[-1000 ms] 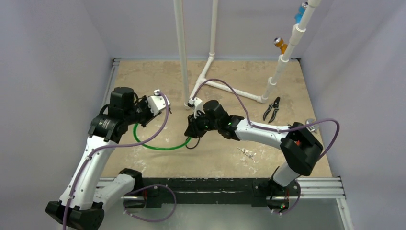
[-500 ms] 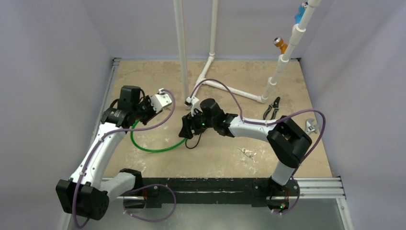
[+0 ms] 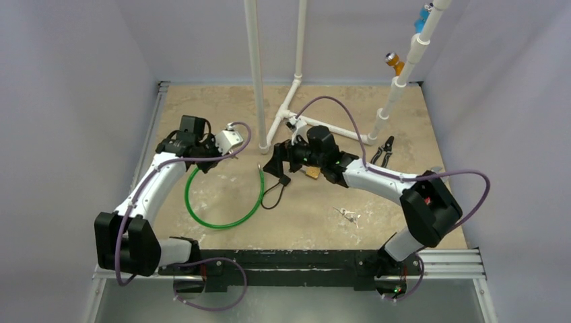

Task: Unlock with the key
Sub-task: Place the lock at the center of the board.

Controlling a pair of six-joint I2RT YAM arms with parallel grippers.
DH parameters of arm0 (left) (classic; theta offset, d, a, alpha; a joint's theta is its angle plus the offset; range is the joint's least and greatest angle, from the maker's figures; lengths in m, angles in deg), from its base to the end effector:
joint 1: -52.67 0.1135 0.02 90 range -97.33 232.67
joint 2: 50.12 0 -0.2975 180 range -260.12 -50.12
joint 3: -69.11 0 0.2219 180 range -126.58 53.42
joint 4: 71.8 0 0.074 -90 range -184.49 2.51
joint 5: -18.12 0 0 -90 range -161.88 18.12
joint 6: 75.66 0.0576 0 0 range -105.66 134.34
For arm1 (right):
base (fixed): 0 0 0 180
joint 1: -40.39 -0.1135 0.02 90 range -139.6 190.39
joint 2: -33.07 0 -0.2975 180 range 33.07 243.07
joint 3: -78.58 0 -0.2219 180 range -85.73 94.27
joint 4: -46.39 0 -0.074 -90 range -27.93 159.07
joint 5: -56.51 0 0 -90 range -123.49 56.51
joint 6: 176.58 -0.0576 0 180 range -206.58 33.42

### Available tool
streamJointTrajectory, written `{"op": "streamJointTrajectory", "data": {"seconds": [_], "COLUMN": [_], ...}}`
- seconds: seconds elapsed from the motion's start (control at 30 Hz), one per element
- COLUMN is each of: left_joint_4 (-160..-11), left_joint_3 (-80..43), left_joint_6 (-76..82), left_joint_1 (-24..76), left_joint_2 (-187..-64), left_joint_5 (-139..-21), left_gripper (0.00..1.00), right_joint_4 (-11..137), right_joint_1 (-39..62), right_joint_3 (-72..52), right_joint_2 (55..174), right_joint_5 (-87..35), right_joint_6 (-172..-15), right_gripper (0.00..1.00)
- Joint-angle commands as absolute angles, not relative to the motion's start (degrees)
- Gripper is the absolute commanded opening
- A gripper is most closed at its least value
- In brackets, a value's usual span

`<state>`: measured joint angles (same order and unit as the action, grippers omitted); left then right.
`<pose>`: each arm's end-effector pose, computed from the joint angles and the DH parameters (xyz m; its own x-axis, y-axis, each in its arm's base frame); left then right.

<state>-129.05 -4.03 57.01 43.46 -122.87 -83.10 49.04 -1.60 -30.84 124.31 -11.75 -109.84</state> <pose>0.2203 -0.0471 0.2899 -0.4302 0.7433 -0.5124 0.7528 0.6086 0.2507 0.2467 0.2508 0.2822 -0.6155 -0.0604 -0.7859 -0.6870 0.5298 0.4973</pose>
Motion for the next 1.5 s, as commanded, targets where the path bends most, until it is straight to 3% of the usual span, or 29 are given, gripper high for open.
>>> {"op": "streamJointTrajectory", "data": {"seconds": [0.0,0.23,0.37,0.6,0.63,0.7,0.83,0.93,1.1,1.2,1.33,1.47], "left_joint_4": [-127.87,-128.87,-128.05,-126.57,-126.65,-127.57,-128.92,-130.63,-134.61,-137.34,-140.9,-140.39], "left_joint_3": [-6.13,-8.39,-8.32,-10.02,-10.68,-12.28,-15.1,-16.38,-20.14,-23.7,-29.3,-28.09], "left_joint_6": [59.23,58.29,60.39,59.82,59.29,58.45,57.28,56.98,54.87,53.57,54.42,59.63], "left_joint_1": [44.45,44.41,44.41,44.32,44.32,44.32,44.27,44.29,44.23,44.16,41.18,32.39], "left_joint_2": [-124.69,-130.08,-132.02,-138.64,-139.54,-140.98,-141.62,-140.72,-135.61,-131.14,-125.86,-119.8], "left_joint_5": [-81.52,-80.59,-80.87,-79.37,-78.89,-78.86,-79.57,-80.29,-84.57,-90.86,-97.03,-94.11], "left_gripper": [0.0,0.0,0.1,0.14,0.2,0.41,0.47,0.71,0.78,0.99,1.0,1.0], "right_joint_4": [47.82,51.94,54.01,56.25,56.27,56.2,55.94,55.51,55.92,57.48,62.71,70.25], "right_joint_1": [-0.93,1.0,4.72,9.78,9.93,10.2,10.67,10.93,11.02,10.95,10.87,10.86], "right_joint_3": [-33.23,-38.08,-40.68,-43.21,-43.38,-43.45,-43.04,-43.18,-43.1,-42.31,-40.64,-40.69], "right_joint_2": [118.51,109.25,105.18,102.46,102.23,102.17,103.57,103.82,103.68,104.2,104.57,103.38], "right_joint_5": [-15.86,-20.47,-21.03,-23.27,-23.78,-24.5,-24.19,-24.02,-23.53,-22.72,-25.99,-31.69], "right_joint_6": [-111.21,-111.57,-111.57,-110.99,-110.75,-110.33,-110.14,-110.58,-111.11,-110.93,-111.18,-113.33], "right_gripper": [0.99,0.99,0.99,0.99,0.99,0.99,0.99,0.99,0.99,0.99,0.98,0.92]}}
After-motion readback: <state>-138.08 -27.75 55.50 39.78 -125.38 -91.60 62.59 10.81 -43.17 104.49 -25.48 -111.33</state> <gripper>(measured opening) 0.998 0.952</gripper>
